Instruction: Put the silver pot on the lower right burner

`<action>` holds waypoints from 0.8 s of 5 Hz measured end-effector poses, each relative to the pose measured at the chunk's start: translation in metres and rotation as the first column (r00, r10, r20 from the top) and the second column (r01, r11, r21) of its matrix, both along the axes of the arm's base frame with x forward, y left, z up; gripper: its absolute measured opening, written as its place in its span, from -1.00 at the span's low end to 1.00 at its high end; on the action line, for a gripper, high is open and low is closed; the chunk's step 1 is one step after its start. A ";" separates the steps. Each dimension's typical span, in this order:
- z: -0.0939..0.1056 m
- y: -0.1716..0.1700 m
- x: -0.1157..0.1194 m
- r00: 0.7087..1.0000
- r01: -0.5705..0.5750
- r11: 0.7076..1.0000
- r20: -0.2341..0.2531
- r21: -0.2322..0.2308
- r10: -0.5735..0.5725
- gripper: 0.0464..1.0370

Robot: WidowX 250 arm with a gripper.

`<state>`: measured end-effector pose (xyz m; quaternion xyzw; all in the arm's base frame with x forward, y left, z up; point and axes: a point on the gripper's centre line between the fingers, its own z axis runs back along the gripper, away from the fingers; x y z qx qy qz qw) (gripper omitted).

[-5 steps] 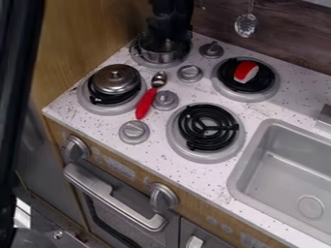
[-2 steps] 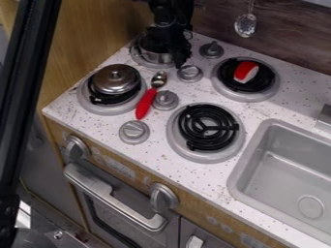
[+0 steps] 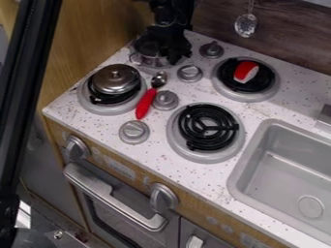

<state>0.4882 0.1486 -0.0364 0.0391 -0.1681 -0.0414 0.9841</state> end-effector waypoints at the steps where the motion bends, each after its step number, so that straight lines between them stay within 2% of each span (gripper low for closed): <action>1: -0.001 -0.006 0.000 0.999 0.035 0.999 -0.002 0.012 -0.035 -0.92; 2: 0.007 -0.014 -0.007 0.997 0.080 0.996 0.000 0.029 -0.081 -0.94; 4: 0.036 -0.095 -0.035 0.968 0.251 0.966 -0.001 0.055 -0.251 -0.97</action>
